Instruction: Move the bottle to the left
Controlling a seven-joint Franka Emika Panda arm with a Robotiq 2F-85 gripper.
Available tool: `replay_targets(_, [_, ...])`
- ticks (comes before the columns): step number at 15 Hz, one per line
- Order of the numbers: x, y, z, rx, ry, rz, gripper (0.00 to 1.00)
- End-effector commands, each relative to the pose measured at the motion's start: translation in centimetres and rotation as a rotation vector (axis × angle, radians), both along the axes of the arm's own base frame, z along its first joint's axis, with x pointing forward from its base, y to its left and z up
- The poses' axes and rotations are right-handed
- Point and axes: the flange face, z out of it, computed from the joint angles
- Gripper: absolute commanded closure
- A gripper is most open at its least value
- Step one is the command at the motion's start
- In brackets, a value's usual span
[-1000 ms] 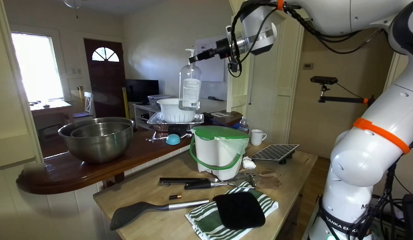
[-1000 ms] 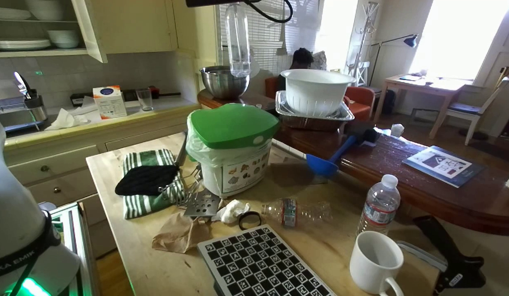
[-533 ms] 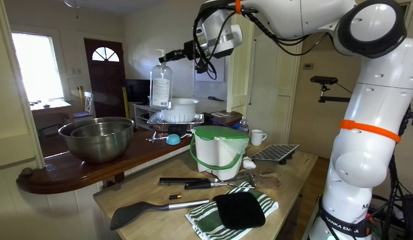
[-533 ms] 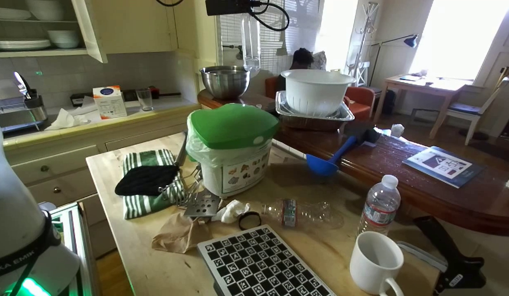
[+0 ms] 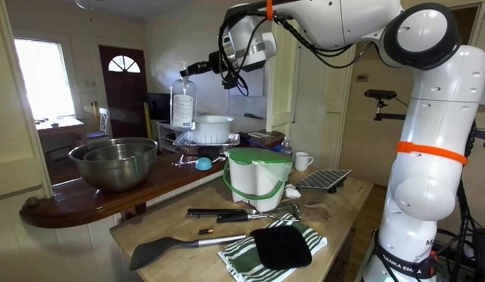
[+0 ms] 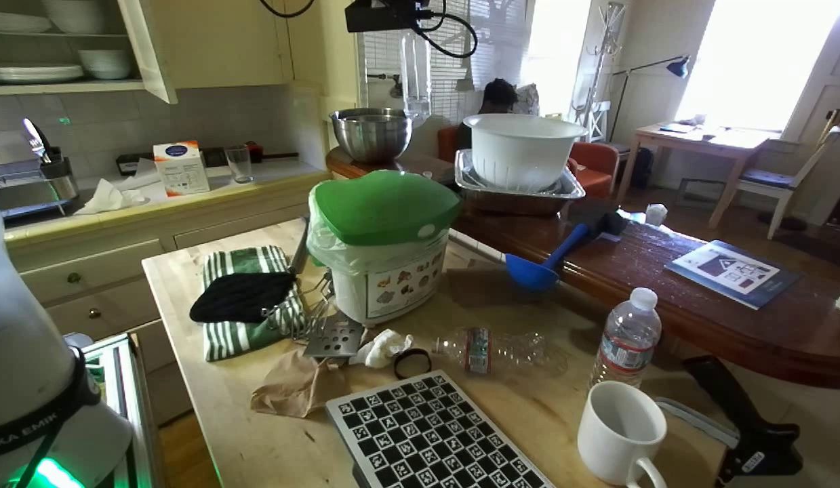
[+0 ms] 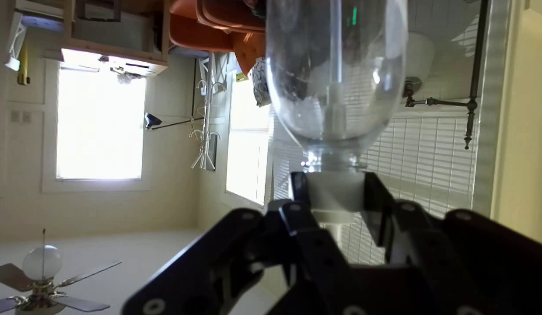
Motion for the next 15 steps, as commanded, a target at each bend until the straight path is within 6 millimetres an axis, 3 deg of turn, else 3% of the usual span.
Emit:
replay_targets(1, [1.1, 0.6, -1.1, 0.021, 0.001, -0.004, 0.91])
replay_targets(4, [2.9, 1.5, -3.5, 0.020, 0.006, 0.023, 0.91])
replay_targets(10, [5.6, 1.0, -7.6, 0.015, 0.016, 0.021, 0.91])
replay_targets(15, [6.9, 1.0, -9.7, -0.018, -0.025, 0.017, 0.91])
